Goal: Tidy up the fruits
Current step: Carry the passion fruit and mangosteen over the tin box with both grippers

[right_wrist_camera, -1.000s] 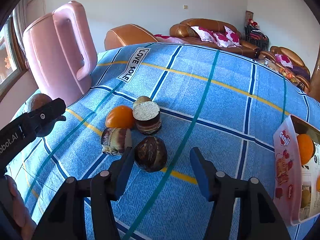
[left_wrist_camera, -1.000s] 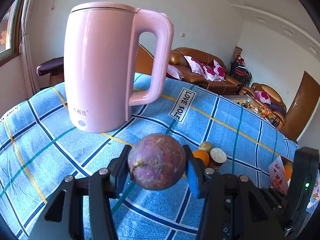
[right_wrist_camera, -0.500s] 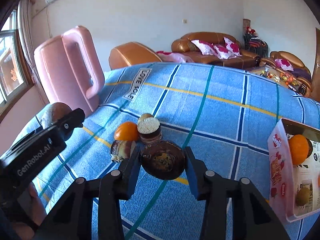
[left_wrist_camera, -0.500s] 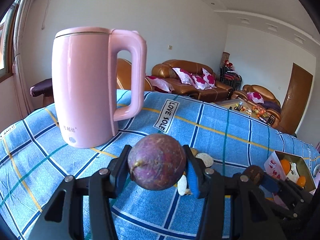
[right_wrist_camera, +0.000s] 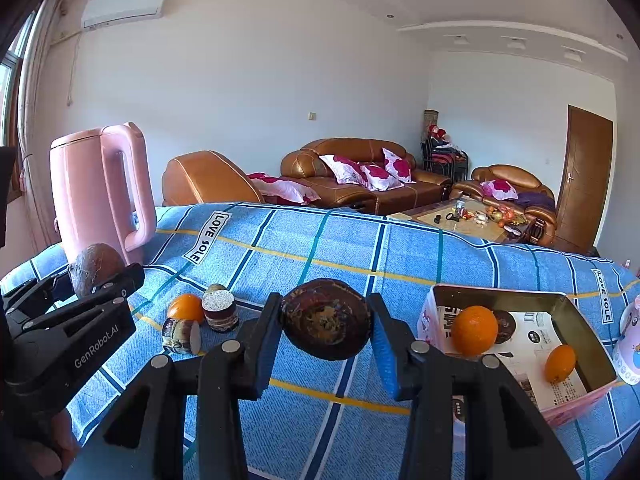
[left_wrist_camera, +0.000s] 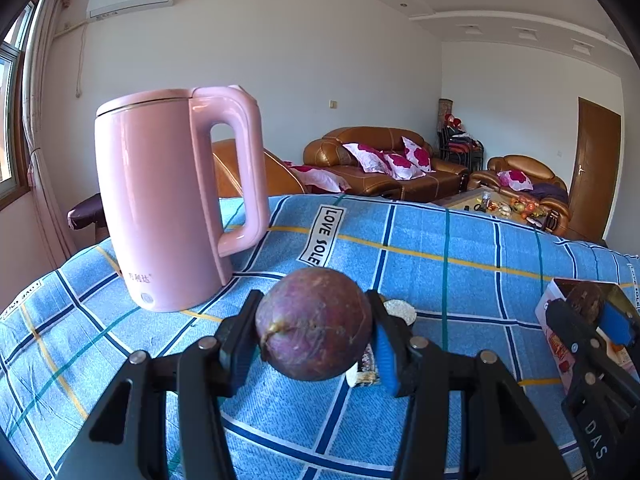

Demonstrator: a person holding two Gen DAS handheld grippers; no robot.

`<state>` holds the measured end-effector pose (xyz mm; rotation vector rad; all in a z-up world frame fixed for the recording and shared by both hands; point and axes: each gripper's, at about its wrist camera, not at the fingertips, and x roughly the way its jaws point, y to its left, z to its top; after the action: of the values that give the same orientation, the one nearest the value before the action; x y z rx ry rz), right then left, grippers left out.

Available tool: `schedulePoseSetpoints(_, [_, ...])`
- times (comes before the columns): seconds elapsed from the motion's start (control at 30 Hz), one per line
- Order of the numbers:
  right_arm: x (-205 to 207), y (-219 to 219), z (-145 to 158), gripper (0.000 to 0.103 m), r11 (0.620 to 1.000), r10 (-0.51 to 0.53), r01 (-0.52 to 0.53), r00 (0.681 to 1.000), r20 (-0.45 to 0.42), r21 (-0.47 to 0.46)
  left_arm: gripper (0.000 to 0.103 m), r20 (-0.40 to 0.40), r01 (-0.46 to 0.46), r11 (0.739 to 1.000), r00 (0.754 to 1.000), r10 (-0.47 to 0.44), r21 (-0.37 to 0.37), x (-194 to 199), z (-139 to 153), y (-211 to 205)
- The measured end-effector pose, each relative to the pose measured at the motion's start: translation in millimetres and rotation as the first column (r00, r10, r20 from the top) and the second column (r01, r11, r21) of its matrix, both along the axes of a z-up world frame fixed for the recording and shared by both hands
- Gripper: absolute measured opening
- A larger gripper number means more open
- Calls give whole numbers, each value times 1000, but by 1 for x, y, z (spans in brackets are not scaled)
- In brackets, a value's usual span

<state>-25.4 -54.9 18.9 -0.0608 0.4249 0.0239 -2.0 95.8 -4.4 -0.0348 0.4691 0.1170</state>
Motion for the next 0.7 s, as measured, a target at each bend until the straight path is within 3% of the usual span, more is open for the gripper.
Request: schedulePoseSetpoints(0.7, [-29,-25,0,45,1000,-14,14,1000,23,-4,52,-13,47,999,999,-47,20,-9,2,-28])
